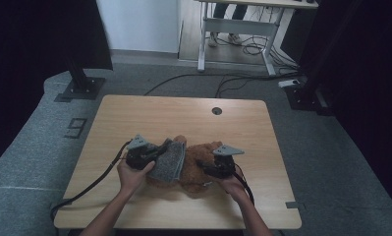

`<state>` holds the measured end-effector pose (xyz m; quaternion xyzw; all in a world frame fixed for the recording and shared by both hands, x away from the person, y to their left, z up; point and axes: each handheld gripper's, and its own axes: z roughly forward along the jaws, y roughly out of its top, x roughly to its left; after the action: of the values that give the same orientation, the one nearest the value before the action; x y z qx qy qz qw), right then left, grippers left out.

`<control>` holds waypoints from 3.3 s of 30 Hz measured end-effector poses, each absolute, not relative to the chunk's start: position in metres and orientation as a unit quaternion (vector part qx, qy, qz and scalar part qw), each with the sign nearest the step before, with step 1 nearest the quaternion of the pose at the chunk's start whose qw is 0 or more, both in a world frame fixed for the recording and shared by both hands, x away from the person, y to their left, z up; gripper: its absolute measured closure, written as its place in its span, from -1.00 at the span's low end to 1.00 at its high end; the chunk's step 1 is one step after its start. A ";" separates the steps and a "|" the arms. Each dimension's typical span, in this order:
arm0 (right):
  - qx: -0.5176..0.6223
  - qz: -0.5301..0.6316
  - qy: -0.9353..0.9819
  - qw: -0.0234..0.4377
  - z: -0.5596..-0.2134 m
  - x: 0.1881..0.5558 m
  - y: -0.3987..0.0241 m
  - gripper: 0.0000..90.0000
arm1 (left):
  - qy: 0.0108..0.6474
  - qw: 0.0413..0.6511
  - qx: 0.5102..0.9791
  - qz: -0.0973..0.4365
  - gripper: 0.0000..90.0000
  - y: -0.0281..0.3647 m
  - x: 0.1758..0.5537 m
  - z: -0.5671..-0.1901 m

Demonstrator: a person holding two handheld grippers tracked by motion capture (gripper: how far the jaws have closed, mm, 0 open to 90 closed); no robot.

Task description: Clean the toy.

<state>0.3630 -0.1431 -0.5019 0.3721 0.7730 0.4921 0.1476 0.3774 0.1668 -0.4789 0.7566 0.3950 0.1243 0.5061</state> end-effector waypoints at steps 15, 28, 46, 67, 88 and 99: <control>0.368 0.521 0.716 0.284 -0.505 0.380 -0.133 0.45 | 0.397 0.516 0.749 0.126 0.89 0.142 0.413 -0.441; 0.251 0.531 0.749 0.308 -0.520 0.331 -0.143 0.45 | 0.401 0.474 0.777 0.100 0.90 0.126 0.417 -0.458; 0.347 0.536 0.751 0.168 -0.508 0.327 -0.163 -0.72 | 0.384 0.503 0.768 0.099 0.94 0.143 0.371 -0.484; 0.304 0.497 0.774 0.245 -0.526 0.325 -0.141 0.08 | 0.336 0.522 0.780 0.076 0.92 0.071 0.388 -0.420; 0.309 0.476 0.772 0.286 -0.529 0.318 -0.136 0.12 | 0.369 0.474 0.785 0.151 0.92 0.127 0.383 -0.452; 0.323 0.480 0.767 0.277 -0.530 0.320 -0.140 0.13 | 0.436 0.432 0.771 0.168 0.92 0.200 0.380 -0.485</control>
<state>0.3196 -0.1402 -0.5302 0.3228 0.7671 0.4802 0.2771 0.3799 0.2005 -0.4852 0.7714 0.4359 0.1683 0.4320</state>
